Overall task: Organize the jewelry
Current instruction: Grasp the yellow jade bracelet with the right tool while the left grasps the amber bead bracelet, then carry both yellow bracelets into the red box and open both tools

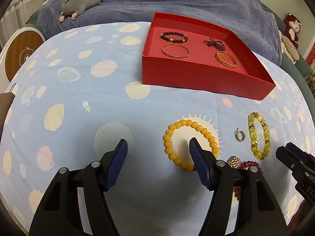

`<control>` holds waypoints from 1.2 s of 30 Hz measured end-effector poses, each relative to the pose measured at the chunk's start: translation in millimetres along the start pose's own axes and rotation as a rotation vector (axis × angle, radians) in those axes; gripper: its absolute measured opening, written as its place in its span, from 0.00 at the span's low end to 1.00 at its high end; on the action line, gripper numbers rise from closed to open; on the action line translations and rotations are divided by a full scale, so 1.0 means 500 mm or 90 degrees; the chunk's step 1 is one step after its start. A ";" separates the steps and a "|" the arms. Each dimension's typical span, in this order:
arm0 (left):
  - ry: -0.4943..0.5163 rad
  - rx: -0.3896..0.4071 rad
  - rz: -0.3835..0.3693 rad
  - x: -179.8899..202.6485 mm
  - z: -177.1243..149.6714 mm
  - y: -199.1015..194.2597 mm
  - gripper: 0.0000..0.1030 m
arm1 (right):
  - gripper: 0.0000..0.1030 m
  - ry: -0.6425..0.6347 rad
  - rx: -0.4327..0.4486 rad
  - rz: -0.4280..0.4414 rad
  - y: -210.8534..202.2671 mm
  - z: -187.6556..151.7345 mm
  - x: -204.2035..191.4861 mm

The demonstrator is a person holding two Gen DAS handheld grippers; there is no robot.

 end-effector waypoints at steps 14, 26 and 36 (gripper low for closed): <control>0.031 0.014 0.019 0.017 0.020 0.013 0.16 | 0.20 -0.034 -0.015 -0.034 0.075 0.030 -0.011; 0.037 0.003 -0.012 0.040 0.004 -0.015 0.07 | 0.09 -0.004 -0.019 -0.003 0.031 0.013 -0.002; 0.036 0.034 -0.051 0.059 0.037 -0.104 0.07 | 0.09 0.008 0.028 0.028 -0.067 0.060 -0.008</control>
Point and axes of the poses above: each gripper's, at about its wrist camera, not at the fingertips, and y roughly the way its jaws point, x to its right, z to its top, the point moved 8 cm from there along y, roughly the way its jaws point, and after that the axes turned 1 degree about y, right-handed, at the moved point
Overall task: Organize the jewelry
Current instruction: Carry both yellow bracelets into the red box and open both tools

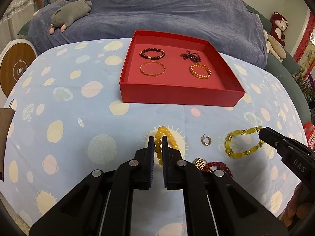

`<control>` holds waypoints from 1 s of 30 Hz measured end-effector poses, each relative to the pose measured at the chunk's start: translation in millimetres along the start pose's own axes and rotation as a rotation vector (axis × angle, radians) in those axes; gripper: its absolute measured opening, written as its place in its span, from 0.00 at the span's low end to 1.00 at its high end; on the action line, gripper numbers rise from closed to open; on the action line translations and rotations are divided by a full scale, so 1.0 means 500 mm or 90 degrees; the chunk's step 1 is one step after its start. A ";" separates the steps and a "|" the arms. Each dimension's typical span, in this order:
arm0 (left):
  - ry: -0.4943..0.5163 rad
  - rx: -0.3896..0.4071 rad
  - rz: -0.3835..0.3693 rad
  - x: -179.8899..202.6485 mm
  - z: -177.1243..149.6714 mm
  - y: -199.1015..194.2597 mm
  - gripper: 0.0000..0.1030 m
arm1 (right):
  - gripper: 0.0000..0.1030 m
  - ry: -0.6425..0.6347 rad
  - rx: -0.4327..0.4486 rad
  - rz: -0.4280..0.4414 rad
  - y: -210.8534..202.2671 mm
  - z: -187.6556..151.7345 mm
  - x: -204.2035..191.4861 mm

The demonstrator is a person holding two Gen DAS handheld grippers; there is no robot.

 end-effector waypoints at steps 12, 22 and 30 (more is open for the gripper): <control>0.025 0.090 -0.038 0.029 0.168 -0.092 0.07 | 0.09 -0.003 0.072 0.052 -0.061 0.166 -0.036; 0.003 0.089 -0.059 0.027 0.285 0.000 0.07 | 0.09 -0.022 0.064 0.094 0.044 0.272 -0.121; 0.006 0.022 -0.054 0.015 0.242 0.122 0.08 | 0.10 -0.015 -0.022 0.065 0.184 0.222 -0.086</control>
Point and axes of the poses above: each gripper's, at about its wrist camera, not at the fingertips, and y roughly the way its jaws point, x to its right, z to its top, the point moved 8 cm from there along y, roughly the way its jaws point, and after that the axes turned 1 degree about y, right-handed, at the moved point
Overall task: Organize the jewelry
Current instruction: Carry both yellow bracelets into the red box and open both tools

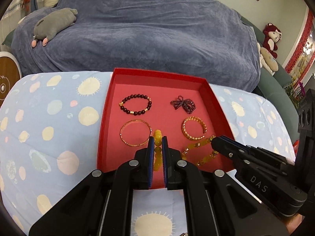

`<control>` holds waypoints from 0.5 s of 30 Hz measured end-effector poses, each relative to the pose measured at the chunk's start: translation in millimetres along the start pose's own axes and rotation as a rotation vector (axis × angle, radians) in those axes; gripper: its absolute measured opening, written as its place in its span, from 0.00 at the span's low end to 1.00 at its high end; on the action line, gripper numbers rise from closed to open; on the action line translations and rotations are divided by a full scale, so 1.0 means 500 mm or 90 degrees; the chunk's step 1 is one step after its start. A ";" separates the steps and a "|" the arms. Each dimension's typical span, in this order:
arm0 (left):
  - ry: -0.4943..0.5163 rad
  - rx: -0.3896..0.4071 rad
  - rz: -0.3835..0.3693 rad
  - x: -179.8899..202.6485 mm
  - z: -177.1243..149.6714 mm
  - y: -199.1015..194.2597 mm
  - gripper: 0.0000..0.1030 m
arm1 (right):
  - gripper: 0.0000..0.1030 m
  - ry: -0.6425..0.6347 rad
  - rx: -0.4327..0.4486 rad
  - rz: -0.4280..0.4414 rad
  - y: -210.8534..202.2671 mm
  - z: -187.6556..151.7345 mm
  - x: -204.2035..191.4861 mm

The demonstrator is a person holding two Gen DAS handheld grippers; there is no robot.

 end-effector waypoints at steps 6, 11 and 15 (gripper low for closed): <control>-0.019 0.013 0.048 -0.037 -0.028 0.000 0.55 | 0.37 0.006 0.024 -0.050 -0.023 -0.016 0.051; -0.025 0.017 0.061 -0.055 -0.055 -0.033 0.56 | 0.39 0.002 0.045 -0.051 -0.080 -0.049 0.062; -0.025 0.015 0.070 -0.060 -0.099 -0.070 0.56 | 0.39 -0.016 0.043 -0.053 -0.121 -0.105 0.058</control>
Point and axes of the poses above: each gripper's, at about its wrist camera, not at the fingertips, and y roughly the way its jaws point, x to its right, z to its top, the point moved 8 cm from there along y, roughly the way its jaws point, and after that the axes turned 1 degree about y, right-handed, at the moved point
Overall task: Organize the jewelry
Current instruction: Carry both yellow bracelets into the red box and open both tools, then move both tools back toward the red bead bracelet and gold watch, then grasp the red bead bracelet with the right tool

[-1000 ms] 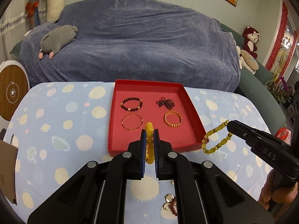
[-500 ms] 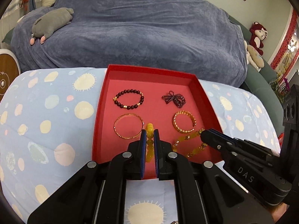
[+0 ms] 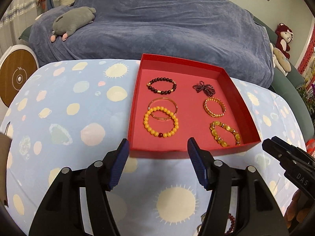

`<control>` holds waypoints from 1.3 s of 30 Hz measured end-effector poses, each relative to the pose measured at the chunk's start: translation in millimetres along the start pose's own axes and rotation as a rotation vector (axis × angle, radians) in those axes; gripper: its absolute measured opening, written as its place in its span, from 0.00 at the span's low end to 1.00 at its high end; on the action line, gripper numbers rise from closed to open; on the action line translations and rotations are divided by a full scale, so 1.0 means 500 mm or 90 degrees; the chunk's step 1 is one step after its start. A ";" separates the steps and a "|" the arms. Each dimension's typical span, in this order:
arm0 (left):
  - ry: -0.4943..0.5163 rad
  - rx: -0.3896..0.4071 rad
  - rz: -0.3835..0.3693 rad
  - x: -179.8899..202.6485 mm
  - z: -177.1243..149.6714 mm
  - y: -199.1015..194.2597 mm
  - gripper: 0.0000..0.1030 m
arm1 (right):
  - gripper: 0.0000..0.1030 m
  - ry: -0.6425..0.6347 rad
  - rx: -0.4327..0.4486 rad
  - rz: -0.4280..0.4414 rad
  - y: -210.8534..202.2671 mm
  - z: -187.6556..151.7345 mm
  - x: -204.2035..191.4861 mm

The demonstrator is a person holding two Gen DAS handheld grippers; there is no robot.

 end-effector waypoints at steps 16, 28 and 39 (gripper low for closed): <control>-0.018 -0.057 -0.004 0.007 -0.197 -0.078 0.56 | 0.28 -0.048 -0.087 0.006 -0.033 -0.239 -0.053; -0.022 -0.083 -0.012 0.010 -0.242 -0.064 0.56 | 0.20 -0.063 -0.106 0.006 0.022 -0.251 -0.075; -0.016 -0.090 -0.025 0.034 -0.248 -0.062 0.56 | 0.07 -0.023 -0.104 -0.003 -0.017 -0.263 -0.038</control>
Point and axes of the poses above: each gripper's, at about its wrist camera, not at the fingertips, and y roughly the way its jaws point, x to its right, z to its top, the point moved 8 cm from there along y, roughly the way its jaws point, and after that the axes turned 1 degree about y, right-handed, at the moved point
